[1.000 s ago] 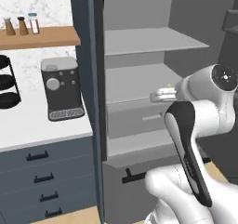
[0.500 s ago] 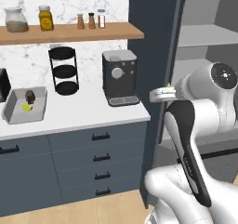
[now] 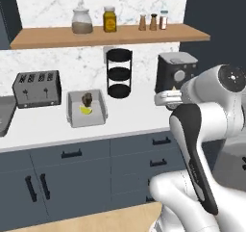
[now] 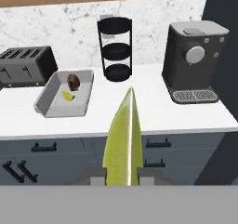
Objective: Place one lemon wedge and one steak in each tupperware on the nearby counter, to pack two identical lunches.
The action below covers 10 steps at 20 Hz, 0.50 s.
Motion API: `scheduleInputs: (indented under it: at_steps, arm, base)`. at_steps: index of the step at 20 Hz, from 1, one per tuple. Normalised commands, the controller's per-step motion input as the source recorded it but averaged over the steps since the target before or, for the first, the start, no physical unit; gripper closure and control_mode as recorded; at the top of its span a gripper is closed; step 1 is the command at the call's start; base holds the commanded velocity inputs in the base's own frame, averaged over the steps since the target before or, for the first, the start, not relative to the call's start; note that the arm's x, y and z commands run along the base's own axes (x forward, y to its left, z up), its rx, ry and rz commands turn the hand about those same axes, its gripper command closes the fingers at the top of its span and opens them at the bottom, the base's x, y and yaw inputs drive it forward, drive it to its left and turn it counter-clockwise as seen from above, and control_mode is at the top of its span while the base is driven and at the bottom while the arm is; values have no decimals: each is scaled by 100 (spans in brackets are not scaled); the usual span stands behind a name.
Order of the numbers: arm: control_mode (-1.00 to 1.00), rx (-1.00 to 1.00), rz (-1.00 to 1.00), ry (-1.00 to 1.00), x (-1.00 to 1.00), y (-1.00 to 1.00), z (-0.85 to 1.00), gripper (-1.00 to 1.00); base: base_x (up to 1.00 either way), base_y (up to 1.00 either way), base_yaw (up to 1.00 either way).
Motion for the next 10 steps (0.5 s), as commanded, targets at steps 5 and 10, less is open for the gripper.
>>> scheduleInputs:
  at_steps: [5, 10]
  arm:
    - [100, 0, 0, 0, 0, 0, 0, 100]
    - [100, 0, 0, 0, 0, 0, 0, 100]
  base:
    - [77, 100, 0]
    - [68, 100, 0]
